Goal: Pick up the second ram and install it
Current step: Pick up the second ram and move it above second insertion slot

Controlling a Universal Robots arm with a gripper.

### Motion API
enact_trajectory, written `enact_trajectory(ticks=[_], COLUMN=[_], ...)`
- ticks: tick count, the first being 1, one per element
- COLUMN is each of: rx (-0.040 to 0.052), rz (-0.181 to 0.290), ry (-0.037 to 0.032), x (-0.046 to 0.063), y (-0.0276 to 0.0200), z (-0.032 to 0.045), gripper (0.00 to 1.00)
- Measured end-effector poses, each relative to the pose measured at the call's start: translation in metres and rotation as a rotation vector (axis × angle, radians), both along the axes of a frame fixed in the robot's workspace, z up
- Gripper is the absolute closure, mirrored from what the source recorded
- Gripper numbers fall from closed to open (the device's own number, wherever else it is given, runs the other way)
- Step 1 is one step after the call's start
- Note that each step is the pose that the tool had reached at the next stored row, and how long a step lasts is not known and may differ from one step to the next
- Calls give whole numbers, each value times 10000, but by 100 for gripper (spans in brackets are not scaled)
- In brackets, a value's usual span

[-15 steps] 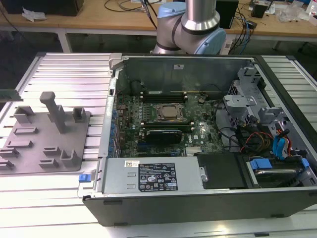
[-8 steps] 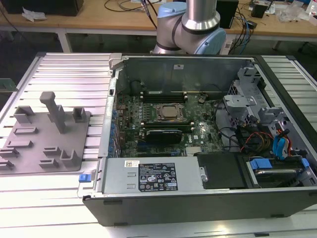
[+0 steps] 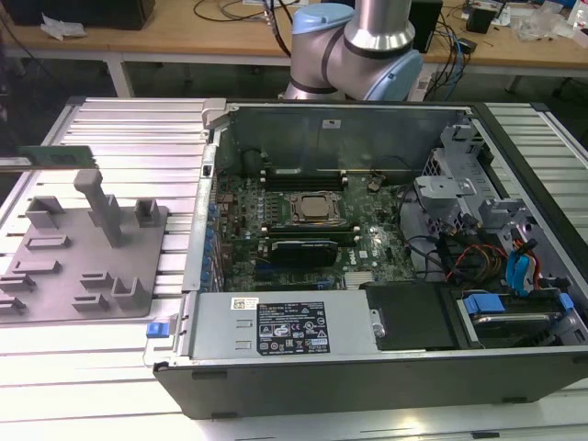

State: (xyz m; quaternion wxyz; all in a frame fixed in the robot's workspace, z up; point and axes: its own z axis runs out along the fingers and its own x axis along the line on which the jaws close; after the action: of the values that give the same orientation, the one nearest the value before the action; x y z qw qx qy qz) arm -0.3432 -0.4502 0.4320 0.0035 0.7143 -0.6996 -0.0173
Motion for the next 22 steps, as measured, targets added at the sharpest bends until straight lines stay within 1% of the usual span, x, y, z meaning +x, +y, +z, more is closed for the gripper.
enact_trajectory(ticks=[1,2,3,5,7,8,9,11,12,13,14,16,20,22], rx=[0,0,-1,0,0,-1,-1,-1,-1,0,1,-1,0,-1], rz=[-1,1,0,-1,1,0,-2,-1,2,-2,1,0,-1,-1], ry=[-1,0,3,6,7,8,10,12,12,11,11,13,12,13], x=[41,171,276,545,871,965,1035,1236,1315,1431,1502,1583,1782,1969], y=[0,0,0,0,0,0,0,0,0,0,0,0,0,0], z=[0,0,1,0,0,0,1,0,1,0,0,0,0,1], gripper=[91,91,91,91,91,91,91,91,91,91,91,91,91,91])
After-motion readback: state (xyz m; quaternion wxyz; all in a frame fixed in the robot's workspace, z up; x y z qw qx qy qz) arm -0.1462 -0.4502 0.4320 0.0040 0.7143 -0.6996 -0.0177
